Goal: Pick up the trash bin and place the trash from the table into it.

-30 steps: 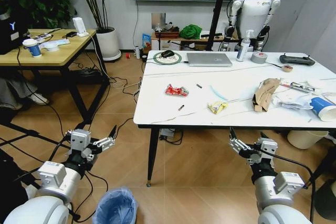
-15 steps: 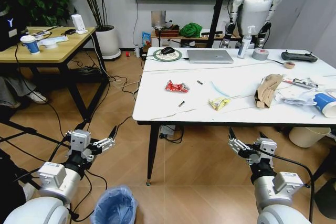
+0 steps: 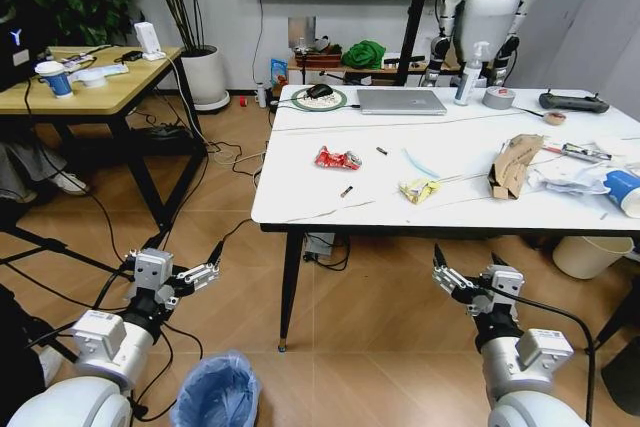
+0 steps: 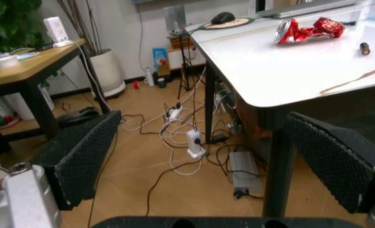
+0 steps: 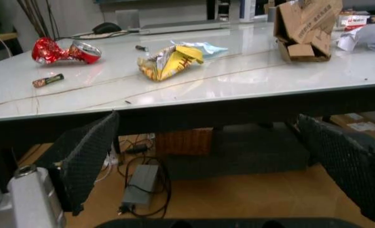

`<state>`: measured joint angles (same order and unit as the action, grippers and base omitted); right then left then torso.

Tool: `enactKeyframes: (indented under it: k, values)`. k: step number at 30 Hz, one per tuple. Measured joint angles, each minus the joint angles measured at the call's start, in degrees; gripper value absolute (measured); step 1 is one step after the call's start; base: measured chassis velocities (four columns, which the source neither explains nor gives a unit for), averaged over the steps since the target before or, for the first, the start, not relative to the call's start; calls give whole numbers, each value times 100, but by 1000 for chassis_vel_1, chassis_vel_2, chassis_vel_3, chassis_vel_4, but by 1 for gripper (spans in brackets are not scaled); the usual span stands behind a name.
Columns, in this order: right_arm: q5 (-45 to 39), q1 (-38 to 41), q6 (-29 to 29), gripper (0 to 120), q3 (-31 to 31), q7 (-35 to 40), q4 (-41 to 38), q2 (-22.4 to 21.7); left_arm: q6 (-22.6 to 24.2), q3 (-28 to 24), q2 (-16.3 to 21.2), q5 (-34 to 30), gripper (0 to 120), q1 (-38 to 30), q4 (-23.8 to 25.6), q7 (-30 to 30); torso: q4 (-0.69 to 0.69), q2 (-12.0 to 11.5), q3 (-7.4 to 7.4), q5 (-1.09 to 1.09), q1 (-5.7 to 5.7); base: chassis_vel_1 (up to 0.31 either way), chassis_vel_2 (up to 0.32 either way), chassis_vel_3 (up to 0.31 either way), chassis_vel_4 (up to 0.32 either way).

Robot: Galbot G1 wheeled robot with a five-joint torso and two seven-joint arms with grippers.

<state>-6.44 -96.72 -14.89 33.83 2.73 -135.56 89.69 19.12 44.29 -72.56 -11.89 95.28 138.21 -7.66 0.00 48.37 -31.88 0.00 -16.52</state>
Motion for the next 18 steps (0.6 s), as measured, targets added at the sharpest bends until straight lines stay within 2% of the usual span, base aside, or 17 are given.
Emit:
enactKeyframes:
  k: [18]
  values:
    - [-125,-27,284,100,34,-397,83,-99,-1,15,46,-36,100,-10,-14,-7,0,-419,240,0,179,0,0,0,0]
